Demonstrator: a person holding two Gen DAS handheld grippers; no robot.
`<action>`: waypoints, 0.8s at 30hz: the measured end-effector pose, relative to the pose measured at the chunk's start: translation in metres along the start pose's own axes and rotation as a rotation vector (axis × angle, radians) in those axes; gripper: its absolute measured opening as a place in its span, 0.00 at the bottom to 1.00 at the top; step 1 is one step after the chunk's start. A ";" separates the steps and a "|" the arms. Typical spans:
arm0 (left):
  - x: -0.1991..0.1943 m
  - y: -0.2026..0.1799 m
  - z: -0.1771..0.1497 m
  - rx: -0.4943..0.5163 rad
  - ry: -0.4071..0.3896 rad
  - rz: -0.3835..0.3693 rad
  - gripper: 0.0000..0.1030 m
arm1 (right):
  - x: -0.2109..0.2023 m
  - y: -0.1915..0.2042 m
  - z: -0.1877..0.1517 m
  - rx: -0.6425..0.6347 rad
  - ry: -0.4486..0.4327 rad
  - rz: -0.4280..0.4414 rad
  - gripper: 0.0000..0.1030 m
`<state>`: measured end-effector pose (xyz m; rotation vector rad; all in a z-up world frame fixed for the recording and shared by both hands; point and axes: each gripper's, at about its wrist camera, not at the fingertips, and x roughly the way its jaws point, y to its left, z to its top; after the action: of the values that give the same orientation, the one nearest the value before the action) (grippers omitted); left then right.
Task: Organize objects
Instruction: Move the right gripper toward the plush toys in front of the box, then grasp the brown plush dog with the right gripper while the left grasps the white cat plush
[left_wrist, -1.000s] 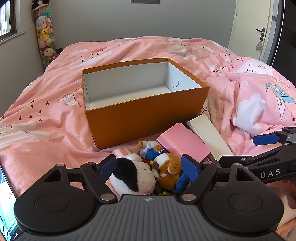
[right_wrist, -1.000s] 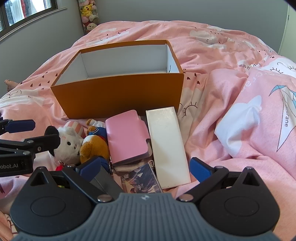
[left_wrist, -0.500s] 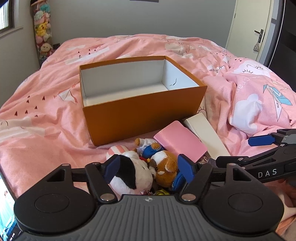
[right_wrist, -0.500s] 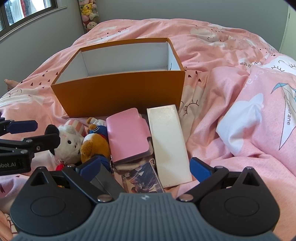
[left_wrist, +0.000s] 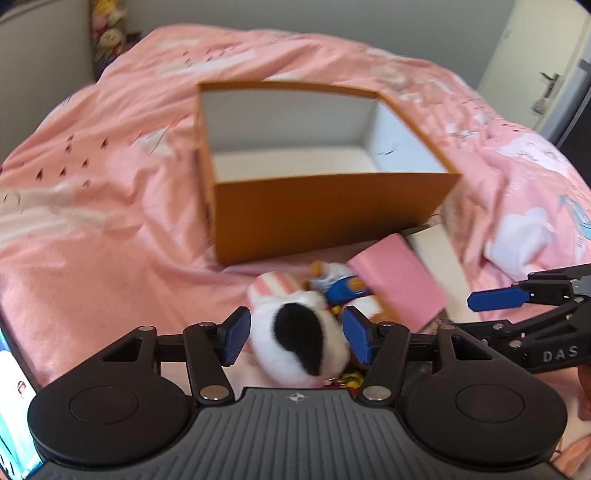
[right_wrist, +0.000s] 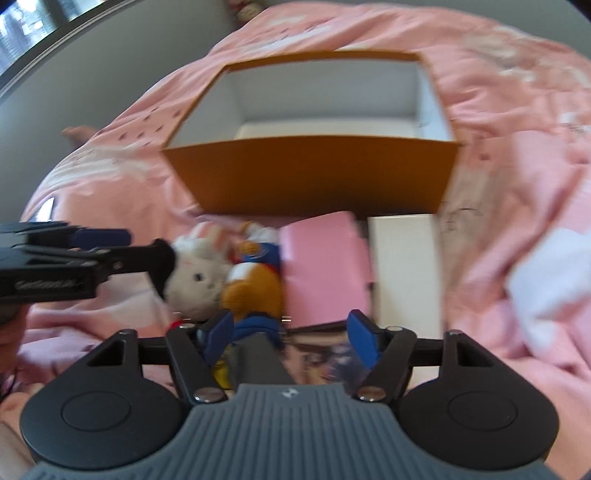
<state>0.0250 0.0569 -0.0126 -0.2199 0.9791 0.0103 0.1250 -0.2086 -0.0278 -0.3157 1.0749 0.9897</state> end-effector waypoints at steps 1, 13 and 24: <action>0.003 0.004 0.001 -0.018 0.016 -0.002 0.69 | 0.005 0.002 0.004 -0.007 0.020 0.023 0.62; 0.045 0.021 0.002 -0.164 0.160 -0.048 0.77 | 0.058 0.029 0.035 -0.196 0.151 0.071 0.51; 0.069 0.021 0.007 -0.183 0.226 -0.071 0.79 | 0.090 0.028 0.040 -0.227 0.217 0.088 0.52</action>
<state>0.0670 0.0728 -0.0697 -0.4310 1.1965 0.0102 0.1364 -0.1208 -0.0781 -0.5755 1.1810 1.1790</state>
